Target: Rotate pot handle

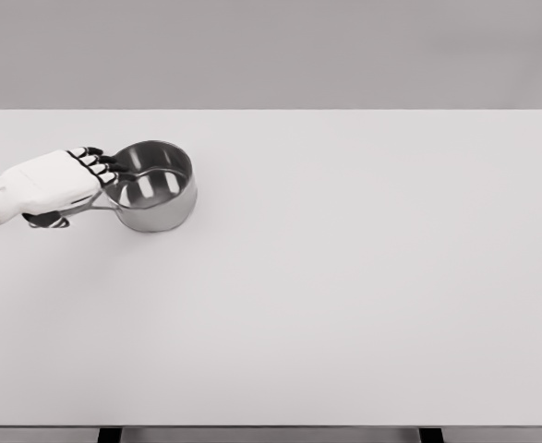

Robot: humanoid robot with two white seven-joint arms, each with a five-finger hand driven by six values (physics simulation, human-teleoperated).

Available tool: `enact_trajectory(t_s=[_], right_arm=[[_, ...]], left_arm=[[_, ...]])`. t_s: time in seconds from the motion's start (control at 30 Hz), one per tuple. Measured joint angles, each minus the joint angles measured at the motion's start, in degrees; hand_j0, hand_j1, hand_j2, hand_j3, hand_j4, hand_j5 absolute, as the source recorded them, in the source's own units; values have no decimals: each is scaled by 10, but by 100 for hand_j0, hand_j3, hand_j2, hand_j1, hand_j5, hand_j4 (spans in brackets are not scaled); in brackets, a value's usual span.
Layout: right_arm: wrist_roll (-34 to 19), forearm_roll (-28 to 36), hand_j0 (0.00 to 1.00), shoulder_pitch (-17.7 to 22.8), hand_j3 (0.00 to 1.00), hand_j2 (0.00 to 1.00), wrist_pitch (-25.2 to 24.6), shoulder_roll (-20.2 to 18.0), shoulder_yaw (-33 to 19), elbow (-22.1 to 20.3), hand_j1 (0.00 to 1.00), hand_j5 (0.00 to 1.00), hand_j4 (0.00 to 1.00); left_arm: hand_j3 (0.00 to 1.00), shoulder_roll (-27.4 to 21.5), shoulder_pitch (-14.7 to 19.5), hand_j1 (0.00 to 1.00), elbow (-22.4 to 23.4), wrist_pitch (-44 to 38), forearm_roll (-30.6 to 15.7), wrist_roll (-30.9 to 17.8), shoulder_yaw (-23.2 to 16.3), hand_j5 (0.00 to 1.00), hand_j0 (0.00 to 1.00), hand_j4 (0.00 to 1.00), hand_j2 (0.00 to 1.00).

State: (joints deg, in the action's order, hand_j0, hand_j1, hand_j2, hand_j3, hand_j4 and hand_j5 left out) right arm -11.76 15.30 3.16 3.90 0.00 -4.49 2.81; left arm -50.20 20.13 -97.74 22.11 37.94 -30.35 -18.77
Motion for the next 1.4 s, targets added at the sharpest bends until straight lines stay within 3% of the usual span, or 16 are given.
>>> enact_trajectory(t_s=[0.87, 1.4], right_arm=[[0, 0, 100, 0, 100, 100, 0, 0, 0, 0, 100, 100, 100], [0, 0, 100, 0, 100, 100, 0, 0, 0, 0, 100, 100, 100]], left_arm=[[100, 3, 8, 100, 99, 0, 0, 0, 42, 100, 100, 100, 100], [100, 22, 34, 100, 158, 0, -3, 1, 54, 100, 100, 100, 100]])
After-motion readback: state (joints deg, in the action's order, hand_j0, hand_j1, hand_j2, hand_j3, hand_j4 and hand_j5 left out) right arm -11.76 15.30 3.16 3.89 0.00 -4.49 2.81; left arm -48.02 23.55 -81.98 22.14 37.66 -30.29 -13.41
